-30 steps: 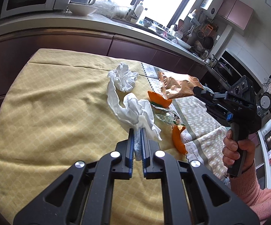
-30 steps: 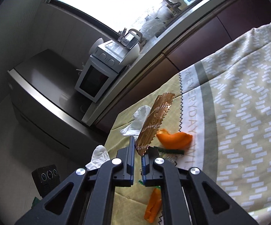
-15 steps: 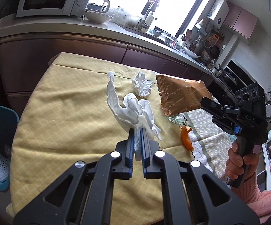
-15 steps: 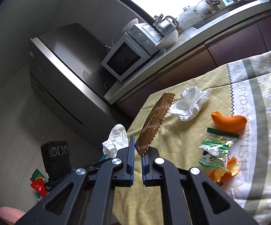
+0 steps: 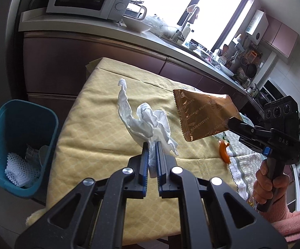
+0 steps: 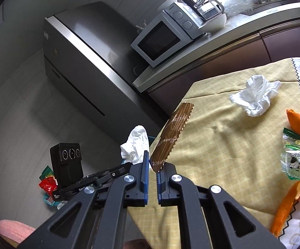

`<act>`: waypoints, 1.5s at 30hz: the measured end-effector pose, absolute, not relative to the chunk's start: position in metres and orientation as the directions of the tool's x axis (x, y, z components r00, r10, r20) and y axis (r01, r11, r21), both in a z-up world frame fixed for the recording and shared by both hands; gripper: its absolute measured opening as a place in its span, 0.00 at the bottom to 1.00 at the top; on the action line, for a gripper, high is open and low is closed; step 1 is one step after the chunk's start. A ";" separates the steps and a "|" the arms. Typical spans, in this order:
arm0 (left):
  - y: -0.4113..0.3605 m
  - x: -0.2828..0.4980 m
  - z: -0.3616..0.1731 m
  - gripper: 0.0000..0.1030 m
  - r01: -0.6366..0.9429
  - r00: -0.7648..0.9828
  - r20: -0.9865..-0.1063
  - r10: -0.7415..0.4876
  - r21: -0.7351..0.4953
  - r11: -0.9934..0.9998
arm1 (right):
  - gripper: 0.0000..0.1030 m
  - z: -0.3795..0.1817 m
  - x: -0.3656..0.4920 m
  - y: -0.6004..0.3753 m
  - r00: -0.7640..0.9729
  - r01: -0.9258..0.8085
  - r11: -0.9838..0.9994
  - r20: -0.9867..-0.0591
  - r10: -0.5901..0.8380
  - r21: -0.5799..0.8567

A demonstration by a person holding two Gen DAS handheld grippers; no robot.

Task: Collect trash
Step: 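Carry the white bag and copper wrapper to the teal bin with both tools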

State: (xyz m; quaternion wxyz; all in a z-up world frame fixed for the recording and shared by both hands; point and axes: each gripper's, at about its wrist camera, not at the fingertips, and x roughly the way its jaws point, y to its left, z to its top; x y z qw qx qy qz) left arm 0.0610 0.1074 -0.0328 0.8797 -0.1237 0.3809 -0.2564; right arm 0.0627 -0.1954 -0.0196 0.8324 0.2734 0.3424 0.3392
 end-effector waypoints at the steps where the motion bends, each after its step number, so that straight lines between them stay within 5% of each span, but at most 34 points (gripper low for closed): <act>1: 0.113 0.060 -0.033 0.07 0.348 0.584 -0.607 -0.539 -0.412 0.842 | 0.05 -0.020 0.063 -0.191 0.527 -0.384 0.617 -0.385 0.757 0.687; 45: 0.272 0.051 -0.052 0.07 0.008 0.711 -0.644 -0.282 -0.394 0.919 | 0.05 -0.037 0.149 -0.009 0.217 -0.542 0.518 -0.486 0.847 0.662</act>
